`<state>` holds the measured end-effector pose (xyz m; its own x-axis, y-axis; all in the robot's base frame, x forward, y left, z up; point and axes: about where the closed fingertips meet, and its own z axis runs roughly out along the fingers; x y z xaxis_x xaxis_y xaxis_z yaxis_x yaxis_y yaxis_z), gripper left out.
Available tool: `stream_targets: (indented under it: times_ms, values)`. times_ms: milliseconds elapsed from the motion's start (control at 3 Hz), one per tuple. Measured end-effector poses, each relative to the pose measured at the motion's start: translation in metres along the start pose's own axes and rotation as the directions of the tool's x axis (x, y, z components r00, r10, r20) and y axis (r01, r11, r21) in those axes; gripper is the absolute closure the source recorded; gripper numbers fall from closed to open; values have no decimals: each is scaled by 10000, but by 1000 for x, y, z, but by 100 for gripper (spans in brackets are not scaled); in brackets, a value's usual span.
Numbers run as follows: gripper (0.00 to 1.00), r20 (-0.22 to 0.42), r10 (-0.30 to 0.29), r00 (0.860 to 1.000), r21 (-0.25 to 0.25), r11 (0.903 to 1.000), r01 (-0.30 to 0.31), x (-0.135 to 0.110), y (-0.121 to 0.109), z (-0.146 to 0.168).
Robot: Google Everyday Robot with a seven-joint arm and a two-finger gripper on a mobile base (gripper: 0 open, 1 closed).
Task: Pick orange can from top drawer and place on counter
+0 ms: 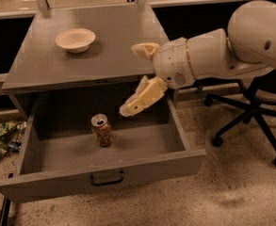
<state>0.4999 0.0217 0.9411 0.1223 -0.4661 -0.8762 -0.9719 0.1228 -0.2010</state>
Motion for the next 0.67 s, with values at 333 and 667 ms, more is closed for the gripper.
stream_targets:
  times_ms: [333, 667]
  values:
    - [0, 452, -301, 9985, 729, 9970, 267, -6, -4, 3]
    - [0, 444, -309, 9985, 734, 9969, 276, -6, -4, 4]
